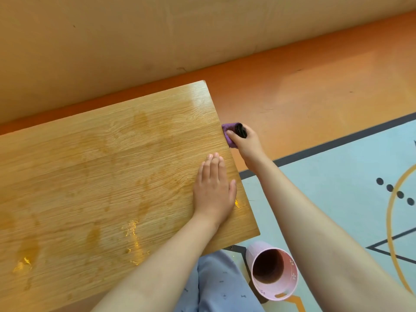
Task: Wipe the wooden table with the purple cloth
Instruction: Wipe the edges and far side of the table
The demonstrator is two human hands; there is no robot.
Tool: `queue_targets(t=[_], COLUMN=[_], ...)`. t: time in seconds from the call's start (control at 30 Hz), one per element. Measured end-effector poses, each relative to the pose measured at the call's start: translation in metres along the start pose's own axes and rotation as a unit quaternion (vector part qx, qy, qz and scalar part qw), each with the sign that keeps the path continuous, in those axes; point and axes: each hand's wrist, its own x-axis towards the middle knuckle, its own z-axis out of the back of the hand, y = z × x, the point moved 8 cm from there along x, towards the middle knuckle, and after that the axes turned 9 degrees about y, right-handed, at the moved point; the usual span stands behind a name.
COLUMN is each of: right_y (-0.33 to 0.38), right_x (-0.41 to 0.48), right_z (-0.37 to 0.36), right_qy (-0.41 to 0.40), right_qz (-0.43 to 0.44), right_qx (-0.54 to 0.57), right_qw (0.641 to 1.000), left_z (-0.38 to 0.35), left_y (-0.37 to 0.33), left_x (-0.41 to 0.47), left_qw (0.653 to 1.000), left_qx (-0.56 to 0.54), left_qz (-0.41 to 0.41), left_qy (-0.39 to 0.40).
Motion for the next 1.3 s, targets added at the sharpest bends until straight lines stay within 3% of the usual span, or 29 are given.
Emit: queue_targets(t=[0.2, 0.43, 0.77, 1.03, 1.3], right_y=[-0.019, -0.008, 0.049, 0.022, 0.066], right_x=[-0.038, -0.026, 0.104, 0.061, 0.150], right_z=[0.011, 0.011, -0.018, -0.007, -0.024], right_qy=[0.032, 0.021, 0.000, 0.050, 0.036], right_qz=[-0.024, -0.030, 0.039, 0.011, 0.066], right_qx=[-0.019, -0.042, -0.018, -0.010, -0.026], right_qw=[0.999, 0.998, 0.999, 0.999, 0.997], left_z=[0.040, 0.060, 0.057, 0.057, 0.058], left_y=[0.031, 0.094, 0.094, 0.092, 0.092], left_x=[0.034, 0.146, 0.146, 0.145, 0.145], left_qw=[0.988, 0.999, 0.999, 0.999, 0.998], left_qx=[-0.145, -0.048, -0.040, -0.047, -0.061], left_qz=[-0.038, 0.019, 0.019, 0.011, 0.006], left_qy=[-0.025, 0.017, 0.006, 0.003, -0.017])
